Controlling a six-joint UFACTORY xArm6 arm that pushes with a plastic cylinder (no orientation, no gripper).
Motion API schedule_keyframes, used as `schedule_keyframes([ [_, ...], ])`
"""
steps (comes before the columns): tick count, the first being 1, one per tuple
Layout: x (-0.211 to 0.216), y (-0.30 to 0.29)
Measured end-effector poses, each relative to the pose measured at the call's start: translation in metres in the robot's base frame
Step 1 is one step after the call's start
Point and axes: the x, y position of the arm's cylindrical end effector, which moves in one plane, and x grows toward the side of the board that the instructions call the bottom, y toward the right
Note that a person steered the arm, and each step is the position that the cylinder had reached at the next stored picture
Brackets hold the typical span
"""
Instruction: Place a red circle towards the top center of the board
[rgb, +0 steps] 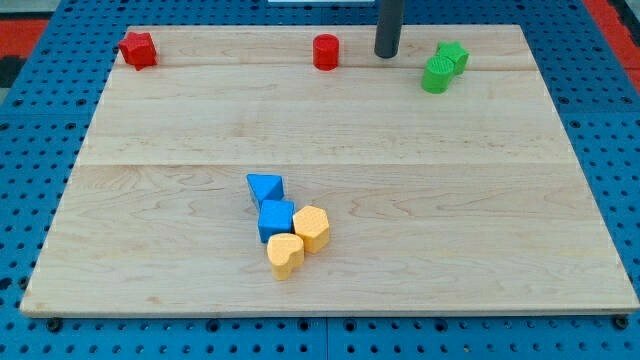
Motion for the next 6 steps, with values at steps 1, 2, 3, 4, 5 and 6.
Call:
schedule_keyframes([
  [1, -0.034, -0.059],
  [2, -0.009, -0.033],
  [3, 0.04, -0.044],
  [4, -0.002, -0.081],
  [5, -0.001, -0.067],
  [6, 0.027, -0.064],
])
